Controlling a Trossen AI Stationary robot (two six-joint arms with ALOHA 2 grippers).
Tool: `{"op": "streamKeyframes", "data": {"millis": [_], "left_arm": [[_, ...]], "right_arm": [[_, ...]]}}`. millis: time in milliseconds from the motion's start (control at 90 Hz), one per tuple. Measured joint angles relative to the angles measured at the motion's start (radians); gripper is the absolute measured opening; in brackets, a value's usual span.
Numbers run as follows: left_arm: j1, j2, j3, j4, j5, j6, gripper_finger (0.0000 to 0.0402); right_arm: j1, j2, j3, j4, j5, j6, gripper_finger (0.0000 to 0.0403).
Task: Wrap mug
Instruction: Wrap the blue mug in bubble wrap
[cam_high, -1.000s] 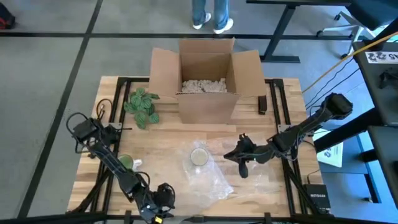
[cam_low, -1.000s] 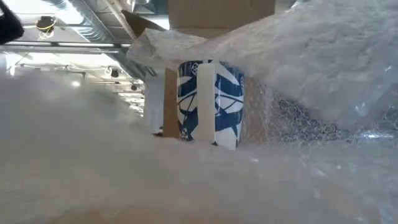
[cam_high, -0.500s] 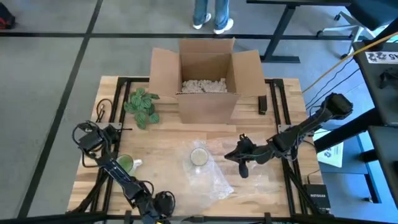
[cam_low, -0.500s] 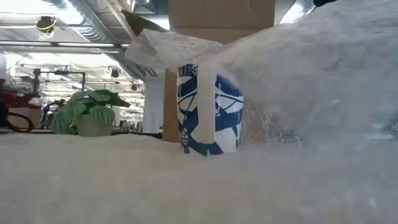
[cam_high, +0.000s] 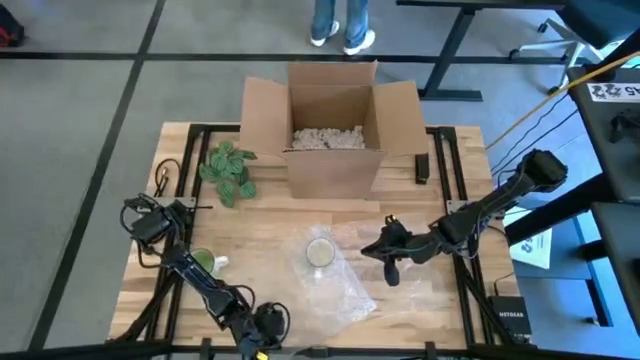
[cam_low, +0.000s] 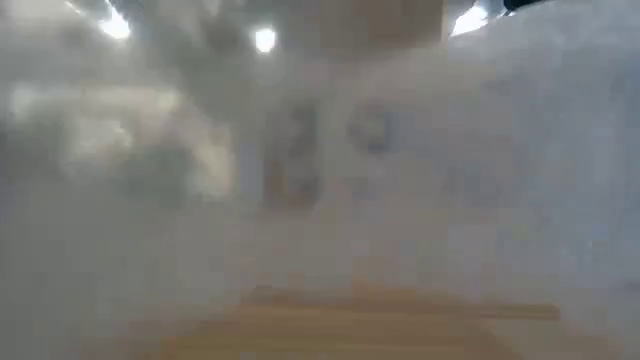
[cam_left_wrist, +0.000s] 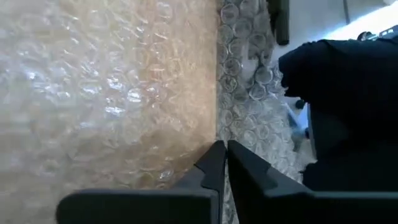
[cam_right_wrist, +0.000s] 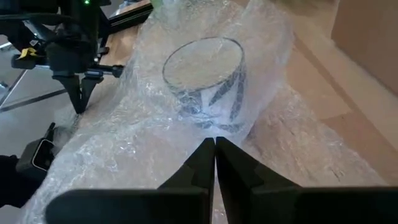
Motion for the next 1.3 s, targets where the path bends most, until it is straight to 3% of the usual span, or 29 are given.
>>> {"op": "streamKeyframes", "data": {"millis": [167, 389, 611, 900, 1000, 1300], "left_arm": [[0.007, -0.03, 0.029, -0.004, -0.023, 0.046, 0.0], [0.007, -0.102, 0.057, -0.143, -0.104, 0.086, 0.0], [-0.017, -0.17, 0.058, -0.153, -0.104, -0.015, 0.0], [-0.076, -0.171, 0.058, -0.208, -0.12, -0.141, 0.0], [-0.096, -0.171, 0.099, -0.371, -0.192, -0.145, 0.0], [-0.114, -0.171, 0.247, -1.143, -0.377, -0.324, 0.0]], "right_arm": [[0.0, 0.0, 0.0, -0.002, -0.001, 0.0, 0.0], [0.0, 0.0, 0.0, -0.003, -0.001, -0.003, 0.0], [0.0, 0.0, 0.0, -0.007, -0.001, -0.006, 0.0], [0.001, 0.0, 0.0, -0.008, -0.001, -0.01, 0.0], [0.001, 0.0, 0.0, -0.008, -0.001, -0.01, 0.0], [0.0, 0.0, 0.0, -0.008, -0.001, -0.01, 0.0]]}}
